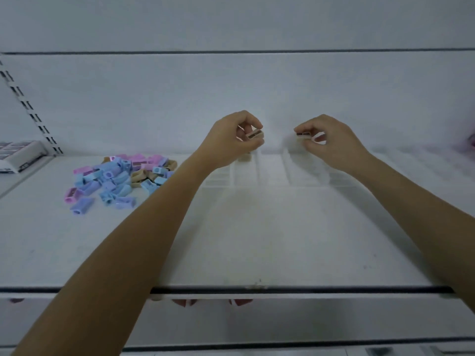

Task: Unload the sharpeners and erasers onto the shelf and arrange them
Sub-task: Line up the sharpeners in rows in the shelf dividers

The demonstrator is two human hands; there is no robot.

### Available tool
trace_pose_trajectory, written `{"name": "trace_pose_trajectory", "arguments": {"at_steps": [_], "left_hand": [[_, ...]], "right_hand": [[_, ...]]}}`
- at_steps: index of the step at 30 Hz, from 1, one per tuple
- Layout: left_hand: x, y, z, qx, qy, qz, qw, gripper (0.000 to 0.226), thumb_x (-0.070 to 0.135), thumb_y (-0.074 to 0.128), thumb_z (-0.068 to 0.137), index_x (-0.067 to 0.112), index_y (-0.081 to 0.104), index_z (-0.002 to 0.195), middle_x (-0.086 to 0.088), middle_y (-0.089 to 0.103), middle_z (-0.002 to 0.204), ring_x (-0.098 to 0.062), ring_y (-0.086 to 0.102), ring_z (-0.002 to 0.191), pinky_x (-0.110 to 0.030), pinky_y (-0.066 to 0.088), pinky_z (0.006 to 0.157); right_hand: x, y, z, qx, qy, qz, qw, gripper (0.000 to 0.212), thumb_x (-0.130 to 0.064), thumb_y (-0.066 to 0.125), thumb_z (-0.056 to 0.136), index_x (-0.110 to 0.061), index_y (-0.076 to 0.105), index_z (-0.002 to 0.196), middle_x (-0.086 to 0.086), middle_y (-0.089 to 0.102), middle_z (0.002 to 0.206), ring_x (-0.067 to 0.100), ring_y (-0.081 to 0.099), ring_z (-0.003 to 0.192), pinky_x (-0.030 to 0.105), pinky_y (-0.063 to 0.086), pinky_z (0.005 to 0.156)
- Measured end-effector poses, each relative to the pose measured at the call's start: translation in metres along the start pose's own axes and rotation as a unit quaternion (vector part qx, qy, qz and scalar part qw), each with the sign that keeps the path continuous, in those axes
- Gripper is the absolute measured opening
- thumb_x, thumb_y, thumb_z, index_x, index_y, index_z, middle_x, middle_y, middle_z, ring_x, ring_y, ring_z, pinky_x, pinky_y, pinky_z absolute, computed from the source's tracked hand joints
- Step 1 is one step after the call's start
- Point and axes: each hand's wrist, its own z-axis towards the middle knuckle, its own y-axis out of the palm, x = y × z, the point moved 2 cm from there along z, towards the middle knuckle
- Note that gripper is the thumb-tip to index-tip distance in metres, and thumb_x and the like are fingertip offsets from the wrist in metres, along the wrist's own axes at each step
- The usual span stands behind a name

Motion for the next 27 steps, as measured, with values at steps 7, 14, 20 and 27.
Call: {"name": "trace_pose_trajectory", "arguments": {"at_steps": [7,14,20,27], "left_hand": [[0.012,0.023,0.013,0.019,-0.026,-0.039,0.999,0.026,0.01,0.066,0.082,0.027,0.046,0.079,0.001,0.063,0.101,-0.008,0.061,0.06,-0.024,0.051,0.066],[0.008,0.045,0.022,0.069,-0.072,-0.078,0.992,0.022,0.021,0.073,0.078,0.019,0.053,0.07,0.0,0.066,0.085,-0.003,0.061,0.055,-0.012,0.046,0.053],[-0.005,0.045,0.019,0.049,-0.057,-0.027,0.997,0.01,0.009,0.062,0.086,0.013,0.063,0.095,-0.002,0.063,0.101,-0.014,0.065,0.083,-0.004,0.039,0.053],[-0.014,0.052,0.021,-0.03,-0.018,0.184,0.982,0.02,0.027,0.07,0.079,0.022,0.051,0.08,0.005,0.054,0.088,-0.012,0.049,0.085,-0.027,0.042,0.075]], "right_hand": [[0.02,0.0,0.004,0.006,0.034,0.03,0.999,0.014,-0.008,0.059,0.085,-0.014,0.061,0.098,-0.005,0.059,0.099,0.011,0.053,0.086,0.016,0.042,0.076],[0.03,0.003,0.0,-0.038,0.01,0.01,0.999,0.011,-0.003,0.063,0.08,-0.012,0.064,0.087,0.002,0.063,0.091,0.015,0.057,0.082,0.02,0.042,0.078],[0.031,0.007,0.005,-0.064,-0.005,-0.025,0.998,0.012,-0.001,0.063,0.079,-0.009,0.066,0.086,0.003,0.057,0.091,0.013,0.053,0.08,0.012,0.038,0.071],[0.029,0.016,0.008,-0.087,-0.018,-0.077,0.993,0.01,-0.018,0.068,0.081,-0.009,0.067,0.086,0.003,0.058,0.092,0.012,0.048,0.084,0.017,0.03,0.063]]}}
